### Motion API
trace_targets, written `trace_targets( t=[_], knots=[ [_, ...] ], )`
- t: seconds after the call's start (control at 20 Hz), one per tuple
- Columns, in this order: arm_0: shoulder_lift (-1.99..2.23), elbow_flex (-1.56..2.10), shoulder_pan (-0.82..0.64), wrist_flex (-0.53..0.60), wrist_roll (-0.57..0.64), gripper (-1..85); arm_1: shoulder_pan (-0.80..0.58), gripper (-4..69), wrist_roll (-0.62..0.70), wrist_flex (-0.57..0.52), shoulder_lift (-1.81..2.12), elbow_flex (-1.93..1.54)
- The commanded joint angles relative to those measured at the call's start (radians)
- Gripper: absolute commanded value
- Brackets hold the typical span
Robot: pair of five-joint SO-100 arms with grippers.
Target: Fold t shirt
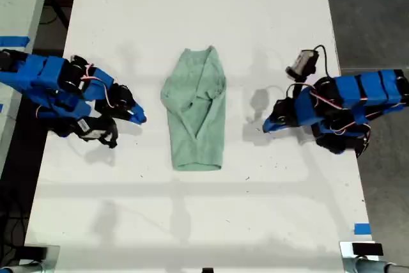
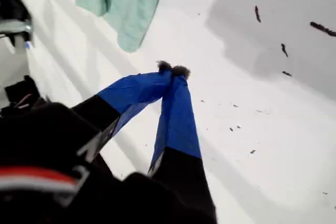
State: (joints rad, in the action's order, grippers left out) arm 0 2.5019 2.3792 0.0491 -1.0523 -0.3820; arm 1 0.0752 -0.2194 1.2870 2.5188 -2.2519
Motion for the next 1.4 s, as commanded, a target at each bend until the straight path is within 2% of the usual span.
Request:
trace_targets(
  t=[0.0, 0.05, 0.1, 0.2, 0.3, 0.4, 0.6, 0.65, 0.7, 1.1, 1.25, 1.35],
  knots=[
    [-0.454, -0.380, 0.103, 0.000, -0.034, 12.3, 0.084, 5.7, -0.011, -0.035, -0.469, 0.419],
    [-0.604, -0.500, 0.127, -0.020, -0.034, 16.3, 0.101, 14.4, -0.011, -0.043, -0.557, 0.500],
    [-0.752, -0.626, 0.149, -0.038, -0.026, 18.0, 0.117, 26.8, -0.002, -0.057, -0.627, 0.558],
    [-1.020, -0.911, 0.169, -0.133, 0.012, 18.1, 0.143, 35.9, 0.011, -0.063, -0.747, 0.664],
    [-1.206, -1.158, 0.169, -0.244, 0.025, 18.3, 0.160, 37.0, 0.020, -0.060, -0.818, 0.733],
    [-1.296, -1.276, 0.169, -0.295, 0.031, 18.1, 0.176, 37.4, 0.021, -0.060, -0.839, 0.767],
    [-1.420, -1.307, 0.164, -0.235, 0.067, 16.0, 0.195, 36.9, 0.025, -0.058, -0.847, 0.784],
    [-1.468, -1.339, 0.170, -0.225, 0.081, 4.6, 0.198, 36.8, 0.025, -0.058, -0.853, 0.787],
    [-1.496, -1.350, 0.181, -0.212, 0.075, 0.0, 0.199, 36.6, 0.021, -0.058, -0.867, 0.793],
    [-1.513, -1.356, 0.206, -0.189, 0.072, -0.1, 0.146, 35.8, 0.071, -0.083, -1.103, 0.905],
    [-1.513, -1.356, 0.206, -0.189, 0.077, -0.1, 0.123, 31.6, 0.095, -0.103, -1.193, 0.946],
    [-1.513, -1.356, 0.209, -0.189, 0.077, -0.1, 0.112, -1.6, 0.075, -0.130, -1.241, 0.942]
  ],
)
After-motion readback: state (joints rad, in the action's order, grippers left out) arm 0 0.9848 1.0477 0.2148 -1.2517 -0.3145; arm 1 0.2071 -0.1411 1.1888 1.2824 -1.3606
